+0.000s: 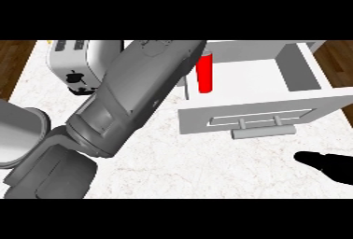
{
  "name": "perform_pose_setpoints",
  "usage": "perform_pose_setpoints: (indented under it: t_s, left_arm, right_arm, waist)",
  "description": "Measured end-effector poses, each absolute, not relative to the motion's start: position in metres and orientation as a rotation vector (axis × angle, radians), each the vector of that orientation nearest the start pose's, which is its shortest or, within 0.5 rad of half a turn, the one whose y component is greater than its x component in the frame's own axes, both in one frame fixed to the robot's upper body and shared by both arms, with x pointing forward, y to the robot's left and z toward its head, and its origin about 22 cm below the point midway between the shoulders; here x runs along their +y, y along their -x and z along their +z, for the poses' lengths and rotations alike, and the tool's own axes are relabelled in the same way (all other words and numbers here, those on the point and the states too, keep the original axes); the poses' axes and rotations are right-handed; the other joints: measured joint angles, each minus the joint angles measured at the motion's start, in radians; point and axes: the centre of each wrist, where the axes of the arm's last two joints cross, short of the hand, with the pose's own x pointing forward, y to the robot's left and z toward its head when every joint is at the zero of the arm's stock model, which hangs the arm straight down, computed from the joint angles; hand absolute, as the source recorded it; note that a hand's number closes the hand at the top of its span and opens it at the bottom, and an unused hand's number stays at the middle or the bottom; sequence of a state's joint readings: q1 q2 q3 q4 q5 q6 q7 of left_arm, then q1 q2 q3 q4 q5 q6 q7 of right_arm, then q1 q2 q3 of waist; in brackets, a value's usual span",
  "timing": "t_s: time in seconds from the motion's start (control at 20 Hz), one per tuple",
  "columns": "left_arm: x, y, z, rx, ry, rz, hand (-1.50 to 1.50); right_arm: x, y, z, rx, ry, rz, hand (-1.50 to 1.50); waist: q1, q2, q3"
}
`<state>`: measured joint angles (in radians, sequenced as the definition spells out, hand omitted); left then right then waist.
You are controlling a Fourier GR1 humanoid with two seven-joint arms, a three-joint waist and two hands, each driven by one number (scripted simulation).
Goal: Pick up the can, place it into the drawer and close the drawer
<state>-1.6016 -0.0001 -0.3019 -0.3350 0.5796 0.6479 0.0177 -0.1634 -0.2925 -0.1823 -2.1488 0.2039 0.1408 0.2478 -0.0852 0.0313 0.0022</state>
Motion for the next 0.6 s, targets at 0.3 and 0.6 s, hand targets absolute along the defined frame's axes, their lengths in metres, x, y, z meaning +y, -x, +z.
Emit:
perform_pose_setpoints:
  t_s: [0.3, 0.6]
  left_arm:
    - [-0.022, -0.434, 0.257, -1.717, -0.036, 0.005, -1.50]
    - [-0.022, -0.435, 0.258, -1.729, -0.065, -0.001, -1.50]
  right_arm:
    - [-0.258, -0.245, 0.180, -1.966, 0.671, 0.585, -1.50]
    - [-0.235, -0.280, 0.162, -1.903, 0.781, 0.742, -1.50]
  waist:
    - [0.028, -0.002, 0.000]
    - [0.053, -0.009, -0.001]
